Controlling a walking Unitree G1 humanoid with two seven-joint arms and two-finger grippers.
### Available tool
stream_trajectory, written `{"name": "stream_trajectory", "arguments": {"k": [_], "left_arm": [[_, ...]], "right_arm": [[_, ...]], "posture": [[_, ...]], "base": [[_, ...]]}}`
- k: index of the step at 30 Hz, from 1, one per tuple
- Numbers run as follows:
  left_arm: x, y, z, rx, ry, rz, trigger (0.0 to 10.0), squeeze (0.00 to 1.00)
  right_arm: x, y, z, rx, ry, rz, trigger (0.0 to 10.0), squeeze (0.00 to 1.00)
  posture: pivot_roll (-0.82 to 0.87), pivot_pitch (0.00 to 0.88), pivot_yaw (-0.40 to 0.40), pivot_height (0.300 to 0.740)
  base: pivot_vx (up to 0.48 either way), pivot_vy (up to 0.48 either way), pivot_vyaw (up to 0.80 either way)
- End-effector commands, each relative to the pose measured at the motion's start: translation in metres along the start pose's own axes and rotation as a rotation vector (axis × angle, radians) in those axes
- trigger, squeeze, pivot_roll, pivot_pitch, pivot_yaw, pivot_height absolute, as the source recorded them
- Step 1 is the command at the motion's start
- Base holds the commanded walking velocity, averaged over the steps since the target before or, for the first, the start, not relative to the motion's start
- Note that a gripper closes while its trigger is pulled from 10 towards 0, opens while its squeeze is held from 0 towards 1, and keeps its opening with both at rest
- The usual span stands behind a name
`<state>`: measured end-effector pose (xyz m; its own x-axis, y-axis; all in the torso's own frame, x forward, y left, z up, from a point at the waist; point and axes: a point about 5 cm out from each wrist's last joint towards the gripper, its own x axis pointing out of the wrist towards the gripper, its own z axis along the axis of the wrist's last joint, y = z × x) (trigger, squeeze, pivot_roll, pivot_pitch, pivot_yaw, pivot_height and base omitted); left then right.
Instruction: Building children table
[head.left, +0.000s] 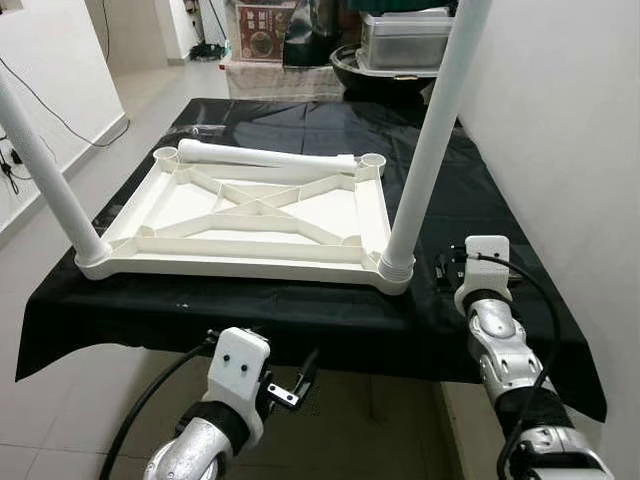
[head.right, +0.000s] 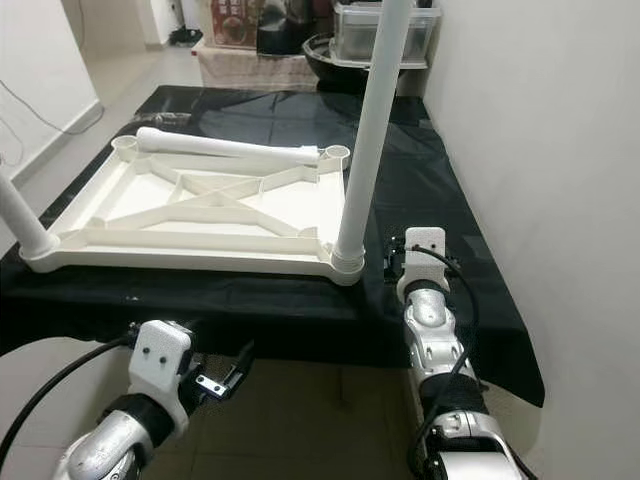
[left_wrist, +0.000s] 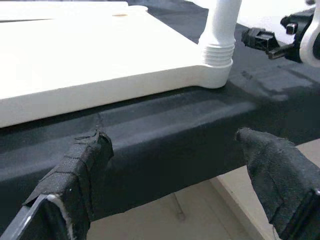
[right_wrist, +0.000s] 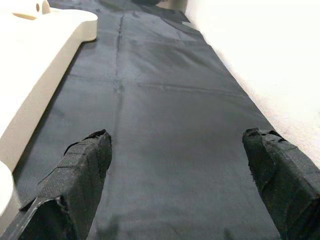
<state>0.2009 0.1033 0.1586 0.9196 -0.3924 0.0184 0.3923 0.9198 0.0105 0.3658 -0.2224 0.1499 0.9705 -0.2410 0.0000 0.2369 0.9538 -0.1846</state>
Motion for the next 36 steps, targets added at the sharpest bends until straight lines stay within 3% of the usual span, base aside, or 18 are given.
{"name": "stream_trajectory", "arguments": {"k": [1,13,15,22,25,26,28,36], "left_arm": [[-0.003,-0.001,0.002,-0.014,0.01,0.007,10.0,0.0],[-0.003,-0.004,0.014,-0.021,-0.017,0.009,10.0,0.0],[-0.002,-0.004,0.017,-0.019,-0.027,0.01,10.0,0.0],[-0.004,-0.007,0.016,-0.024,-0.021,0.008,10.0,0.0],[-0.004,-0.008,0.016,-0.025,-0.012,0.004,10.0,0.0],[-0.004,-0.008,0.016,-0.025,-0.012,0.004,10.0,0.0],[-0.003,-0.008,0.016,-0.022,-0.01,0.003,10.0,0.0],[-0.002,-0.005,0.018,-0.011,-0.013,0.002,10.0,0.0]], "right_arm": [[0.002,0.001,-0.001,-0.017,-0.003,0.006,10.0,0.0],[0.015,0.009,0.005,-0.058,0.019,0.079,10.0,0.0],[0.013,0.017,-0.001,-0.02,0.043,0.204,10.0,0.0],[0.008,0.025,-0.009,-0.008,0.047,0.325,10.0,0.0],[-0.001,0.038,-0.015,0.037,0.068,0.563,10.0,0.0],[-0.001,0.038,-0.015,0.037,0.068,0.563,10.0,0.0],[-0.007,0.046,-0.013,0.056,0.054,0.691,10.0,0.0],[-0.014,0.062,0.004,0.114,-0.014,0.869,10.0,0.0]], "posture": [[0.1,0.212,-0.045,0.74],[0.1,0.245,-0.05,0.74],[0.1,0.24,-0.05,0.74],[0.1,0.221,-0.048,0.74],[0.09,0.232,-0.047,0.74],[0.09,0.232,-0.047,0.74],[0.09,0.236,-0.044,0.74],[0.1,0.234,-0.039,0.74]], "base": [[0.0,0.0,0.0],[0.0,0.0,0.0],[0.0,0.0,0.0],[0.0,0.0,0.0],[0.0,0.0,0.0],[0.0,0.0,0.0],[0.0,0.0,0.0],[0.0,0.0,0.0]]}}
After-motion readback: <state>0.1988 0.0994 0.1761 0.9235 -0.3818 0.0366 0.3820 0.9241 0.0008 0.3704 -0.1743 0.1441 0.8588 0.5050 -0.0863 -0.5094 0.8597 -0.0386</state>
